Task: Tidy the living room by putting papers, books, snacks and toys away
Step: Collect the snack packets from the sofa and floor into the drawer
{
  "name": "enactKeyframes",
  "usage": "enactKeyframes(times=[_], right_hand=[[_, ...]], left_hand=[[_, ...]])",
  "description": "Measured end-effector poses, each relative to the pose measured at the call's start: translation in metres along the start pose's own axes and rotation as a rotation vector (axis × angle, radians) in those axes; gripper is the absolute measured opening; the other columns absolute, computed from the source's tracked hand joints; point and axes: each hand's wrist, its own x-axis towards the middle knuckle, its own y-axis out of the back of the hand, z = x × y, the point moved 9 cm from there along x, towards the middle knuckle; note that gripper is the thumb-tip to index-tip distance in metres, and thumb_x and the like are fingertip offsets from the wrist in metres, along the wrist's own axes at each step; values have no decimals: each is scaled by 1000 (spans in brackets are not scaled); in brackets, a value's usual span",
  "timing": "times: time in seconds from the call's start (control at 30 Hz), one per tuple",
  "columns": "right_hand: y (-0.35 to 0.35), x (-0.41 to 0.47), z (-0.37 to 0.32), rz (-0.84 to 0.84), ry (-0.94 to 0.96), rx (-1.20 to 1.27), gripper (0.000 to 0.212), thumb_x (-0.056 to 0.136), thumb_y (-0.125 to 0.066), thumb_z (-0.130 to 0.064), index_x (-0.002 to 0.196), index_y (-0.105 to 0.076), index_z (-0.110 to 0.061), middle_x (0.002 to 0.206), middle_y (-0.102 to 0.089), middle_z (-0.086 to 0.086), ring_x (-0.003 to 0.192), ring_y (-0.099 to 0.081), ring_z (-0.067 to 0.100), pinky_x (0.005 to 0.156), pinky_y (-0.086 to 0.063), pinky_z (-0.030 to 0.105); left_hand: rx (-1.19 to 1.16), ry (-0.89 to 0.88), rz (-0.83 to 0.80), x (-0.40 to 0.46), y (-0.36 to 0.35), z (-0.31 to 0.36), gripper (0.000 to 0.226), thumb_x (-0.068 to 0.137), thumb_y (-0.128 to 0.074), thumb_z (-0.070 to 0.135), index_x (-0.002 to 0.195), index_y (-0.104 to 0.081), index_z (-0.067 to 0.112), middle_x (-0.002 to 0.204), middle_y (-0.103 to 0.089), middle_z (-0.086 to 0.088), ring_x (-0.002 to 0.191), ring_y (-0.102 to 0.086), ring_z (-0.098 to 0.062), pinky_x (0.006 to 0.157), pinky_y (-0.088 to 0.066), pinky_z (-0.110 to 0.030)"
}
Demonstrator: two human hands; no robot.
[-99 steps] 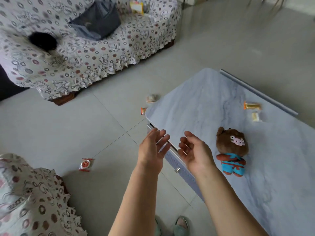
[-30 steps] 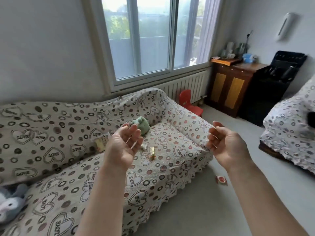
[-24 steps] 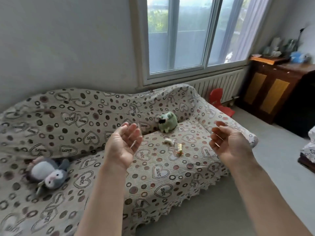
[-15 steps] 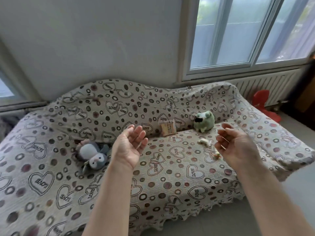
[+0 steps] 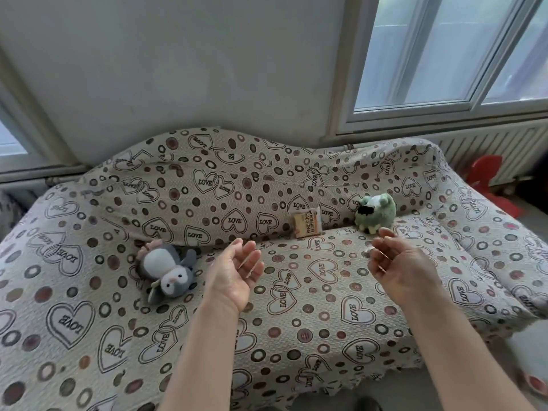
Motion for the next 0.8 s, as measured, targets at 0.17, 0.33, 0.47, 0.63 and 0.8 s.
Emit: enactKeyframes(times=[0.17,0.33,0.47,0.63,0.8], right_hand=[[35,62,-15,108,-40,-1,20,96,-42,-8,94,-59,-17,69,-61,0,58,-51,12,59,-39,25],[60,145,-45,152,-76,-21,17,95,-43,-7,98,-58,-15,73,-59,3,51,-55,11,60,-39,25],[81,219,-65,182,-126,-64,18,94,-43,-5,99,-58,-14,74,-58,3,56,-51,12,59,-40,24],[106,308,-80,228,-167,-163,18,94,-43,-4,96,-58,-14,73,-57,4,60,-48,13,60,-38,25],[131,378,-66,276,-216,-262,19,95,-41,-5,99,-58,-14,73,-58,4,56,-51,13,57,-37,25]], left_hand=[[39,47,10,50,-49,-29,5,95,-55,15,93,-59,16,80,-70,-2,70,-62,-15,72,-51,-32],[69,98,37,112,-114,-69,5,96,-53,16,97,-59,16,88,-67,-4,74,-61,-16,71,-49,-31],[105,159,96,172,-164,-108,8,96,-54,16,92,-60,14,86,-67,-4,74,-61,-16,69,-49,-31],[143,269,125,237,-216,-163,20,96,-54,18,79,-61,12,59,-68,0,70,-59,-15,68,-47,-29],[226,314,146,295,-236,-197,19,97,-51,18,81,-59,13,79,-64,-1,69,-59,-13,66,-47,-29]])
